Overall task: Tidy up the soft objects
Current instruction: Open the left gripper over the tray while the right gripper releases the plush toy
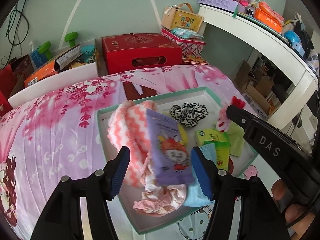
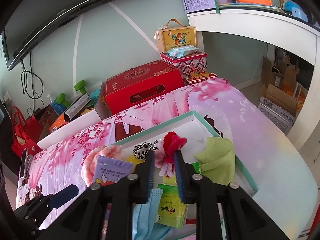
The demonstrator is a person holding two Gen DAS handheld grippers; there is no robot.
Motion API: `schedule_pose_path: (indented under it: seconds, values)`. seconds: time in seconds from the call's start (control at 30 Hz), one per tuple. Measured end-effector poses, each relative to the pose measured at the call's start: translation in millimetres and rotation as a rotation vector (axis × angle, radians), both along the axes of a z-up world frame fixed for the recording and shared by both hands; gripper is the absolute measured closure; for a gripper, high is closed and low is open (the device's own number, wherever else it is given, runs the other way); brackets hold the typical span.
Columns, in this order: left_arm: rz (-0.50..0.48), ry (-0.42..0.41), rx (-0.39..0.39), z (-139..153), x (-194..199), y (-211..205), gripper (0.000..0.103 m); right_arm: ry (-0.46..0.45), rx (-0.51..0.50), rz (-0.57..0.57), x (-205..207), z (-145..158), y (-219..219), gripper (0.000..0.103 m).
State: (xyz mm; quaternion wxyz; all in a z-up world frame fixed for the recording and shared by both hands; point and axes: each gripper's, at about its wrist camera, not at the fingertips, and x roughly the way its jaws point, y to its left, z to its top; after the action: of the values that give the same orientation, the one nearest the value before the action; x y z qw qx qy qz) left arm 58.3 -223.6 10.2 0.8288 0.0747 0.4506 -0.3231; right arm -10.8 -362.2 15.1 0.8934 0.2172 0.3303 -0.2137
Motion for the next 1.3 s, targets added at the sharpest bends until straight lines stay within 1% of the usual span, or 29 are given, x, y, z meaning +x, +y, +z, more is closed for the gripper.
schedule_pose_path:
  seconds: [0.07,0.1,0.13,0.17,0.2,0.23,0.27,0.3,0.37,0.4,0.47,0.57,0.73,0.9,1.1,1.3]
  values:
    - [0.022,0.002,0.003,1,3,5,0.038,0.002,0.006,-0.004,0,0,-1,0.056]
    - [0.035,0.000,0.004,1,5,9,0.038,0.004,0.006,-0.007,0,0,-1,0.051]
    - [0.051,-0.003,0.004,2,7,13,0.037,0.007,0.004,-0.014,0,-1,-1,0.038]
    - [0.064,-0.005,0.003,2,9,17,0.035,0.012,0.000,-0.021,0,-1,-1,0.031]
    - [0.084,-0.005,0.003,2,12,22,0.027,0.018,-0.002,-0.025,0,-1,-2,0.030]
    - [0.102,-0.005,0.003,2,15,26,0.022,0.022,-0.003,-0.028,0,-2,-2,0.028]
    - [0.123,-0.005,0.001,2,18,30,0.018,0.027,-0.005,-0.032,0,-2,-2,0.021]
    - [0.145,-0.006,-0.002,2,22,35,0.018,0.038,-0.010,-0.039,1,-3,-3,0.017]
    - [0.195,0.000,0.003,-1,29,45,0.017,0.058,-0.022,-0.046,1,-5,-3,0.003]
    - [0.222,0.001,0.011,-2,32,49,0.013,0.073,-0.026,-0.048,3,-7,-3,0.001]
    - [0.308,-0.003,0.034,-6,40,61,0.011,0.093,-0.029,-0.047,4,-10,-3,0.000]
    - [0.400,0.009,0.059,-13,50,78,0.007,0.121,-0.035,-0.039,6,-14,-1,0.000]
    - [0.486,0.019,0.081,-19,59,98,0.006,0.140,-0.051,-0.032,8,-15,2,0.000]
    - [0.516,0.009,0.087,-18,60,108,0.006,0.167,-0.063,-0.033,8,-14,5,0.000]
    - [0.538,-0.009,0.098,-12,59,114,0.006,0.204,-0.090,0.014,11,-7,19,0.000]
    - [0.565,-0.014,0.115,-7,57,125,0.006,0.282,-0.122,0.074,12,-2,42,0.000]
